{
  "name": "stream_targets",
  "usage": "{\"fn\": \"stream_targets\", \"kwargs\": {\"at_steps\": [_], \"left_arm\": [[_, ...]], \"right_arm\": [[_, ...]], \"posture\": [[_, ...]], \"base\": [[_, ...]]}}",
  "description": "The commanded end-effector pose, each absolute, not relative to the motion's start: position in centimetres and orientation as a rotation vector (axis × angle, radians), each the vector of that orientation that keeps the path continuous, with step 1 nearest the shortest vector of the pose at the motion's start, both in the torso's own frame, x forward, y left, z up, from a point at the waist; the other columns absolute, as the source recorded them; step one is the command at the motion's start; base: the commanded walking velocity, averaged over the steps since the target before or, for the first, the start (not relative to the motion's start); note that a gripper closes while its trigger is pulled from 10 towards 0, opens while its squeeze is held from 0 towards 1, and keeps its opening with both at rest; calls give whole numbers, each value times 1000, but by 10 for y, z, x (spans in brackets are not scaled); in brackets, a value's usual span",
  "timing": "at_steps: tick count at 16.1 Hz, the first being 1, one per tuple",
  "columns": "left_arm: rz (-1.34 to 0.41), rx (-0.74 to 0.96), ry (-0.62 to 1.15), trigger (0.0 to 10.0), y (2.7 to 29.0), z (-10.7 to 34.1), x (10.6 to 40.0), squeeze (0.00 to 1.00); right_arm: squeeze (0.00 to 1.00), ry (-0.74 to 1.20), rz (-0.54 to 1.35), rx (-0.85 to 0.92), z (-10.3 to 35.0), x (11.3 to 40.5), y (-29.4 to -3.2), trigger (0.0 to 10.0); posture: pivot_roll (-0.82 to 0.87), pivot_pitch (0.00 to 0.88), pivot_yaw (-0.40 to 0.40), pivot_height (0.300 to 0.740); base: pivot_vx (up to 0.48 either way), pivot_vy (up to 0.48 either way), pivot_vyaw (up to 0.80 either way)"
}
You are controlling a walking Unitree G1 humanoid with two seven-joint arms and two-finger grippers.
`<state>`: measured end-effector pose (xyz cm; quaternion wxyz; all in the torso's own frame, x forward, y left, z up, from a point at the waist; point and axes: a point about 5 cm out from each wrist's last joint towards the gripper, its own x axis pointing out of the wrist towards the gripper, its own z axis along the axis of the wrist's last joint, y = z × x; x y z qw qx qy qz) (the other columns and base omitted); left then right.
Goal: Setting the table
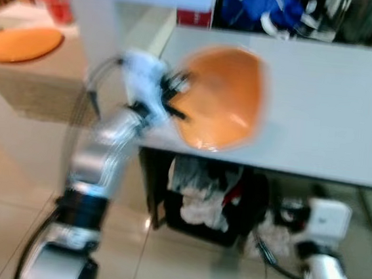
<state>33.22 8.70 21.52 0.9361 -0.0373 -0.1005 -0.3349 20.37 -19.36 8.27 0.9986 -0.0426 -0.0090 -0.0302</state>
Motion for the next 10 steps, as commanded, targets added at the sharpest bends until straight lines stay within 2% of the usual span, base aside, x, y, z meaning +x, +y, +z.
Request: {"fn": "stream_targets", "kwargs": {"at_steps": [1,4,7,10], "left_arm": [[-657,-48,-279,0,98,230,333,0],[-671,-50,-278,0,95,229,333,0],[-676,-44,-281,0,95,228,334,0],[-684,-32,-288,0,94,229,333,0]], "right_arm": [[0,-27,-41,-69,85,204,-186,10000],[0,-10,-41,-87,85,205,-187,10000],[0,-15,-49,-81,85,205,-186,10000],[0,-19,-54,-83,86,205,-186,10000]], "posture": [[-126,0,45,740],[-133,0,46,740],[-133,0,49,740],[-130,0,50,740]], "base": [[266,-398,0],[266,-396,0],[268,-396,-775],[264,-398,0]]}}
